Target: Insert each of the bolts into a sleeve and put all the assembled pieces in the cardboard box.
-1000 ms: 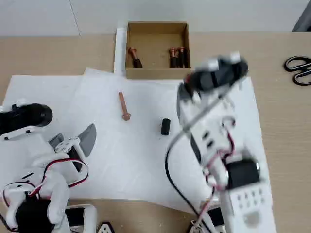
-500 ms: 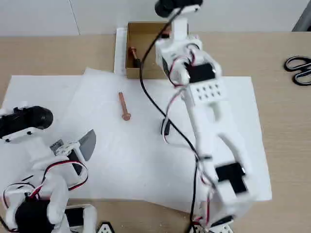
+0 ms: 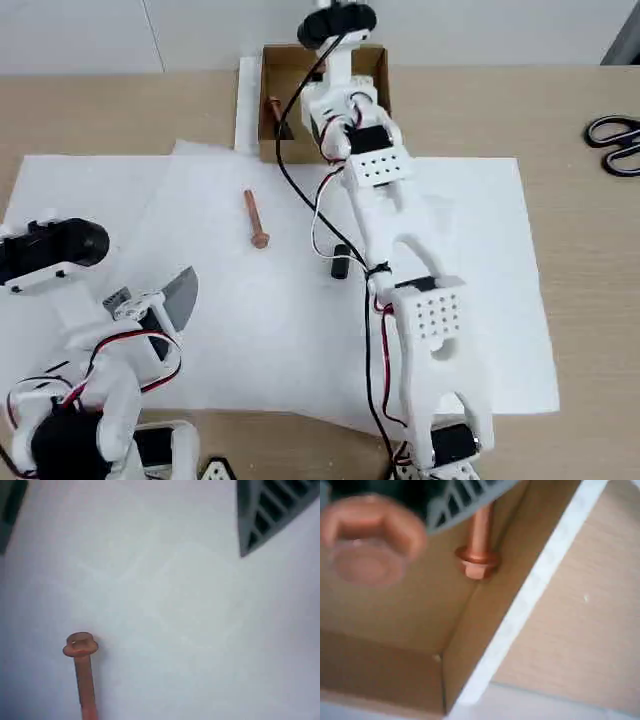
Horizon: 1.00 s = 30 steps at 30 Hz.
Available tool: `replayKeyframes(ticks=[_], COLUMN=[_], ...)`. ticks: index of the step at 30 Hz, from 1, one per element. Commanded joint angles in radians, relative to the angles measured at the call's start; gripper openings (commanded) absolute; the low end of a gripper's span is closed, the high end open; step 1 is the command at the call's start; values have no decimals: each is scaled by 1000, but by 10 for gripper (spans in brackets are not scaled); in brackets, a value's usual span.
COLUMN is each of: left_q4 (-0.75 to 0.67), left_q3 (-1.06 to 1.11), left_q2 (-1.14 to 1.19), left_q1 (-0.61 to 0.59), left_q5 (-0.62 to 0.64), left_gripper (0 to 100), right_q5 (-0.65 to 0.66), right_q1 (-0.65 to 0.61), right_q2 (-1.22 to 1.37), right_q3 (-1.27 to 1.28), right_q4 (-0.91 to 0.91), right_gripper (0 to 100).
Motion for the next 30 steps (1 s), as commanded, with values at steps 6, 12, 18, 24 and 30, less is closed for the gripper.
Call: replayKeyframes(ticks=[6,12,18,24,30], left_q4=[2,2,2,2,2], left_q3=[-27,-27,-27,-27,-27], left_q2=[2,2,2,2,2], left_q1=[-5,-5,-5,-5,-5], left_q5=[-9,-11,-11,-11,-11], left_gripper=[280,280,280,280,280], right_q5=[0,2,2,2,2], right_q1=[-2,-18,-39,-53,-74], right_q2=[119,137,137,137,137], right_q3=[-230,-244,-244,-347,-626], right_q4=[31,61,142,188,441], right_gripper=[9,43,221,226,226])
